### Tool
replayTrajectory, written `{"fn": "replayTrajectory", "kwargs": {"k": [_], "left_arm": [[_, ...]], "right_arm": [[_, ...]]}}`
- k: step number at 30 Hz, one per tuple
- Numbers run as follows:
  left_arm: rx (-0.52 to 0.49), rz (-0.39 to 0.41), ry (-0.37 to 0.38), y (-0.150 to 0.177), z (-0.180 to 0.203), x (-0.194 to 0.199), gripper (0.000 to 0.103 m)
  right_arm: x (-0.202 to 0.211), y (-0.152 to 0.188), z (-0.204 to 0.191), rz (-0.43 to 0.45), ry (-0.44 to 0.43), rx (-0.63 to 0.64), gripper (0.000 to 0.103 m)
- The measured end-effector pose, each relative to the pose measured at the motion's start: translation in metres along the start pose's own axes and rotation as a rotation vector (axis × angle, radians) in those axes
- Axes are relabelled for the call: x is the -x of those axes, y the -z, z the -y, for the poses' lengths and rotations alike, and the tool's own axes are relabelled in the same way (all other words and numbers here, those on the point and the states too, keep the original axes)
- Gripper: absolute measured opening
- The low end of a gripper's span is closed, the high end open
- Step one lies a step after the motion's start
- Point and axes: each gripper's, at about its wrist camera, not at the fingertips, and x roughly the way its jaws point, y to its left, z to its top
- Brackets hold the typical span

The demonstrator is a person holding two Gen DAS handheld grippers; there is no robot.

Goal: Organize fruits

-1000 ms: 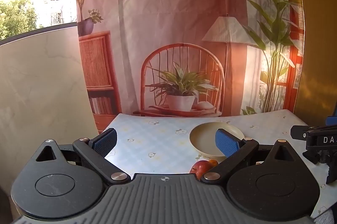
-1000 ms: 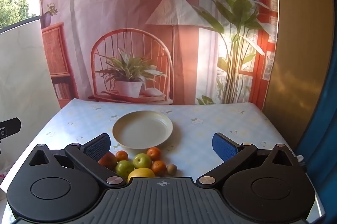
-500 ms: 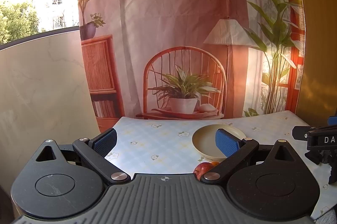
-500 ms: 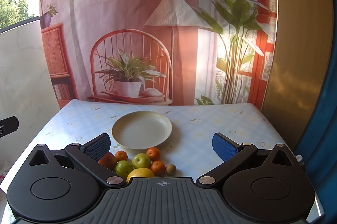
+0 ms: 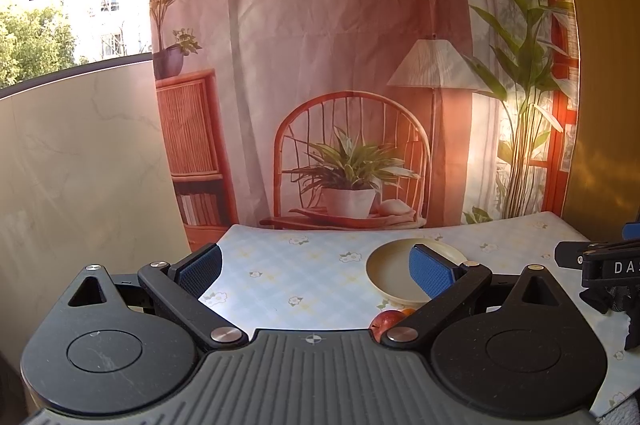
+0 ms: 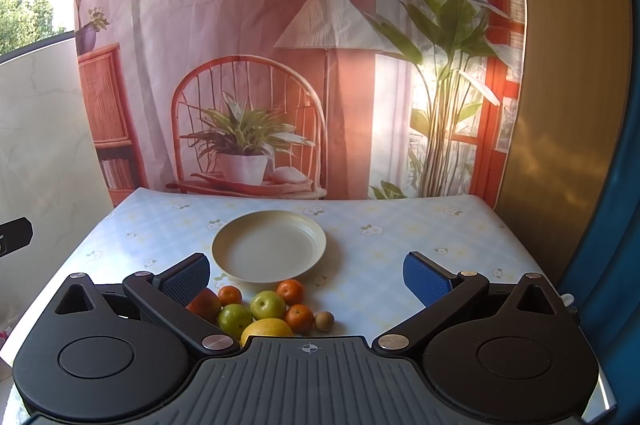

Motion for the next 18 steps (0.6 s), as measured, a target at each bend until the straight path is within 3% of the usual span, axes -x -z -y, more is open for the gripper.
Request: {"fn": "replayTrajectory", "kwargs": {"k": [18], "left_arm": [[-0.002, 0.006, -0.001, -0.0007, -0.0018, 0.0029, 0.101]], "right_arm": [[0.0022, -0.0021, 0.0031, 0.0, -0.001, -0.001, 0.103]]}}
